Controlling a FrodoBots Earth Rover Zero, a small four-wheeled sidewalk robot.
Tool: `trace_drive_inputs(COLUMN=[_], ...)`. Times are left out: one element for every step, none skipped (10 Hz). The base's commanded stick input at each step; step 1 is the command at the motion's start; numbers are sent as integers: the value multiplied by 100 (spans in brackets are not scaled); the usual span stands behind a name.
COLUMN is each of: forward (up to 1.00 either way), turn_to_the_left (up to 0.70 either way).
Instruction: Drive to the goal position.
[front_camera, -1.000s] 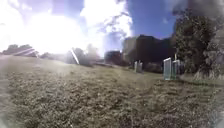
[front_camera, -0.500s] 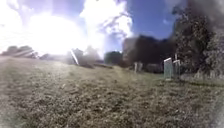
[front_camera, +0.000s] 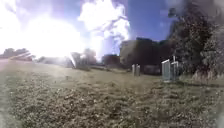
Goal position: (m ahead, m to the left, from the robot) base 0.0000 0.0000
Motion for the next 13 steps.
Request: trace_drive_inputs(forward=[0, 0, 0, 0, 18, 40, 50, 50, 50, 50, 50, 50, 50], turn_to_the_left=[0, 0, 0, 0, 0, 0, 0, 0, -3, -15, -28, -50, -50])
